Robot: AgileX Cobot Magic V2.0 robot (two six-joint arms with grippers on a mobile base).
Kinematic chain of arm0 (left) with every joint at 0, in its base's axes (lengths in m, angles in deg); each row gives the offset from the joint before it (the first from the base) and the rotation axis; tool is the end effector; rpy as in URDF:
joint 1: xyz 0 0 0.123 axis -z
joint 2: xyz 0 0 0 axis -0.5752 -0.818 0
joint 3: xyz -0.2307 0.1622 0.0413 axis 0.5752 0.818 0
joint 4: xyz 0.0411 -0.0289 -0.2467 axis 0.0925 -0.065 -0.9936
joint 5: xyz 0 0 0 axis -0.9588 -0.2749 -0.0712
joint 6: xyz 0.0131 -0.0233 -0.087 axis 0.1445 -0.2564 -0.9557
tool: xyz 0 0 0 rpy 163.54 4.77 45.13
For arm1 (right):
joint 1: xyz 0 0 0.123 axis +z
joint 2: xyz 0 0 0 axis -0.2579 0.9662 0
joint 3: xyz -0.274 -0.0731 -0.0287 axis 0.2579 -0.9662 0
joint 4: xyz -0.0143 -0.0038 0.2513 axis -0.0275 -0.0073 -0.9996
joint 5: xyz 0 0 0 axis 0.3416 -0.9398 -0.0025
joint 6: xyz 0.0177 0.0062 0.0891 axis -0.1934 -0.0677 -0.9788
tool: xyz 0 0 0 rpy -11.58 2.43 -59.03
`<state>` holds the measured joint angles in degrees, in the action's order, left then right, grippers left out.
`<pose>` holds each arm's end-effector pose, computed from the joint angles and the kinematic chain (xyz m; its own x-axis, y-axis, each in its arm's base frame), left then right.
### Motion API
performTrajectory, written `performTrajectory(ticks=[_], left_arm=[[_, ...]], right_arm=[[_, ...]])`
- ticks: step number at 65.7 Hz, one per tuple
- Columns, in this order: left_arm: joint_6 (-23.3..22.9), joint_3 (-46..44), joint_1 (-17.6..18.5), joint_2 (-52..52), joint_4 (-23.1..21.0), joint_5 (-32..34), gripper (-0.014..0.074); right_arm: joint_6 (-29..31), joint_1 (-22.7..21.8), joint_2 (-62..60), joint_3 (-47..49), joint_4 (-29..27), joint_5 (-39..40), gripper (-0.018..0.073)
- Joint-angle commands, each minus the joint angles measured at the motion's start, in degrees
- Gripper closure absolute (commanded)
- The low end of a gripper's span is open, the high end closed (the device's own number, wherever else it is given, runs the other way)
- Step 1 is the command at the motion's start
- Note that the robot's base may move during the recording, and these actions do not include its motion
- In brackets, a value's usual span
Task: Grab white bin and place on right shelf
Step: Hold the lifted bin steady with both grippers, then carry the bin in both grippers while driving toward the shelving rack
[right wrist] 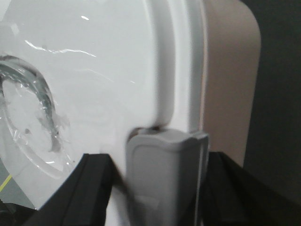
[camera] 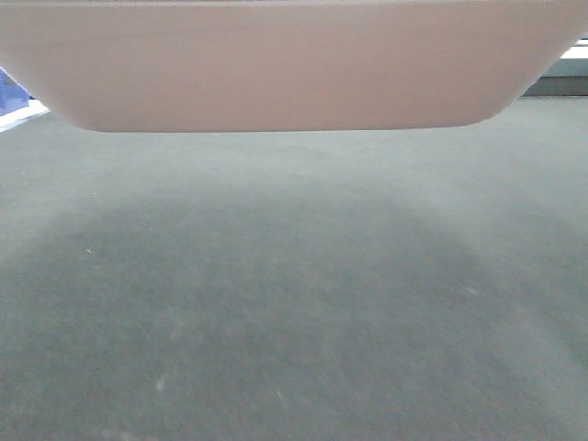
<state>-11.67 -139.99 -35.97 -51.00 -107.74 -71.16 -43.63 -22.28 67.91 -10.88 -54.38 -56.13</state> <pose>0.1518 -0.0709 0.3901 -0.4967 -0.0537 -0.8663 0.6746 0.6041 -0.4243 0.1613 0.0517 0.4026 -0.6244 0.0700 -0.7780 -0.5339 0.6888 0.4904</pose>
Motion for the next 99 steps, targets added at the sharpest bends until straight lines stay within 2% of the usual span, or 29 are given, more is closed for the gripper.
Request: performTrajectory(ticks=[1,99], left_arm=[[0.6,-2.3,1.5,1.2,-12.5,-7.9,0.0302],[0.6,-2.3,1.5,1.2,-12.5,-7.9,0.0302]], right_arm=[[0.7,1.2,-0.8,1.9,-12.6,-6.2,0.0224],[0.7,1.2,-0.8,1.9,-12.6,-6.2,0.0224]])
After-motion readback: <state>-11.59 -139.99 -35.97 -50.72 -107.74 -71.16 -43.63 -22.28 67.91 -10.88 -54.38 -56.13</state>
